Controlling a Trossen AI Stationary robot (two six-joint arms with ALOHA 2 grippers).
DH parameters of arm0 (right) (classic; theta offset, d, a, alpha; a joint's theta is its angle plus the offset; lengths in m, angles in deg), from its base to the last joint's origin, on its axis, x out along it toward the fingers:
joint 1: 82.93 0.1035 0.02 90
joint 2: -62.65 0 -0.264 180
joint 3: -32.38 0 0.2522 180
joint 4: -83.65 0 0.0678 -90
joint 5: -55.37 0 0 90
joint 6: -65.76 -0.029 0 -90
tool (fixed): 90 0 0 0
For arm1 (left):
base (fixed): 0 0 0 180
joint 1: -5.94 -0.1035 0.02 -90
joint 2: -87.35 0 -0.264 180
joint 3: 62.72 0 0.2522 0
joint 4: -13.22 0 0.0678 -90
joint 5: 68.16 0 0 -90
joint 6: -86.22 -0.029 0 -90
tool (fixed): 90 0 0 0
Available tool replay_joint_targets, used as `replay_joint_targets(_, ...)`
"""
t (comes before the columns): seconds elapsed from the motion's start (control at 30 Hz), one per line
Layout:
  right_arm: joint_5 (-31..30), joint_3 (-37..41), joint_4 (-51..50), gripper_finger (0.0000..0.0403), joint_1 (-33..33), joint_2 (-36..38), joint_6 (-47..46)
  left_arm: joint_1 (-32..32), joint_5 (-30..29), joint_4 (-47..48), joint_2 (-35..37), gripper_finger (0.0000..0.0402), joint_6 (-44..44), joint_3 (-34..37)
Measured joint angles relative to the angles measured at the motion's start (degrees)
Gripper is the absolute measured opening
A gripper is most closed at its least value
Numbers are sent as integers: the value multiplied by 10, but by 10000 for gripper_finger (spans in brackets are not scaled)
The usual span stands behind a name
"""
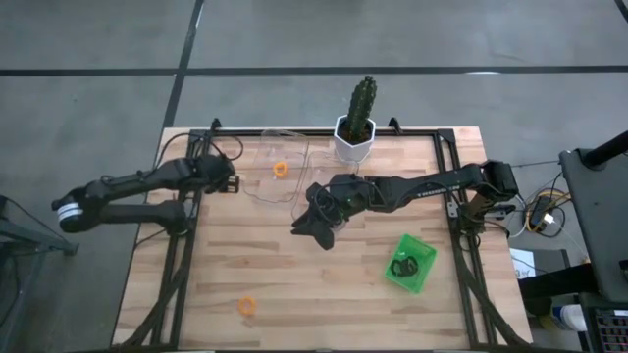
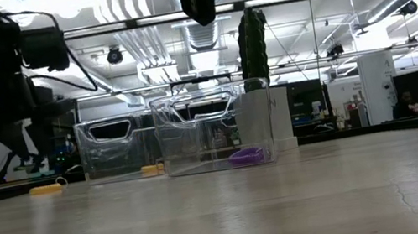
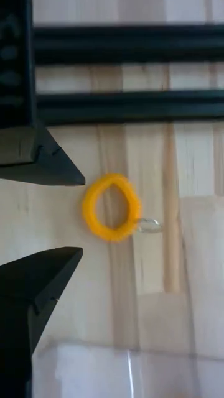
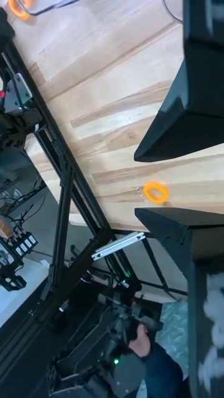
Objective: Sort spring keychains
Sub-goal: Put the top yellow spring keychain into the left transparent bin
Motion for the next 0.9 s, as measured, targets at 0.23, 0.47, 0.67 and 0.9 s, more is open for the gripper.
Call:
replay_joint_targets(0.23, 0, 0, -1, 115, 0, 0, -4, -75, 53, -71, 0, 163, -16, -1)
replay_joint_targets(0.47, 0, 0, -1, 118, 0, 0, -11, -173, 67, -80, -12, 163, -60, -1)
replay_joint_targets(0.67, 0, 0, -1, 125, 0, 0, -11, -194, 77, -112, -52, 163, -76, 0)
replay_joint_targets(0.9, 0, 0, -1, 127, 0, 0, -11, -207, 86, -157, -135, 163, -75, 0)
